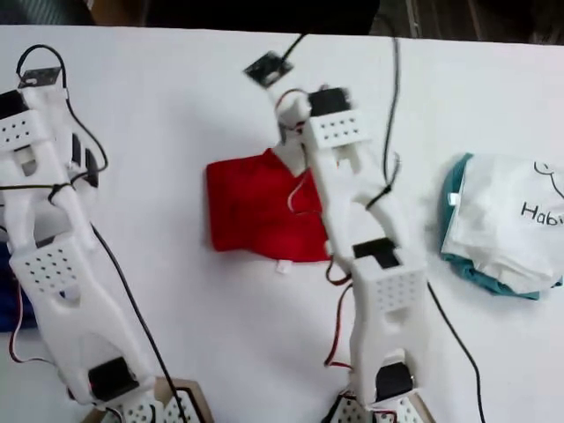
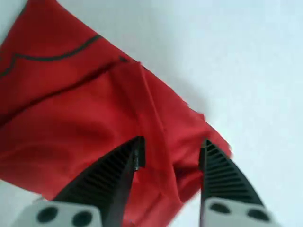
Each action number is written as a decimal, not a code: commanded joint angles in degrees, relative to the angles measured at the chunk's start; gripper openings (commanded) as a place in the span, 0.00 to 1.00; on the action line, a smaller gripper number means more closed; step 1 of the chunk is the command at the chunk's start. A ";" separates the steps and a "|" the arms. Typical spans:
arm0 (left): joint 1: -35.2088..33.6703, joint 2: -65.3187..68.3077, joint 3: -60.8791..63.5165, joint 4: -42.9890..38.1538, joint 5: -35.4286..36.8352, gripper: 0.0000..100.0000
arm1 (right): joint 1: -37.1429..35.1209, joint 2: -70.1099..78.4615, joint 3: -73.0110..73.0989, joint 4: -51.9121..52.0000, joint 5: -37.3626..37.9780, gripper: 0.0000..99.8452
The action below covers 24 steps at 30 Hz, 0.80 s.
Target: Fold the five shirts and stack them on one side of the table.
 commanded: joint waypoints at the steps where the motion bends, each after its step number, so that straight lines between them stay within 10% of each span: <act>1: 0.26 -0.62 -0.13 -0.62 -0.62 0.19 | -2.33 2.68 -7.38 -0.66 -0.35 0.21; 17: 0.26 -0.62 -0.13 -0.62 -0.44 0.19 | -2.42 21.23 -31.12 9.10 2.55 0.21; 24: 0.26 -0.62 -0.13 -0.53 -0.44 0.19 | -2.33 21.14 -37.19 10.33 2.46 0.03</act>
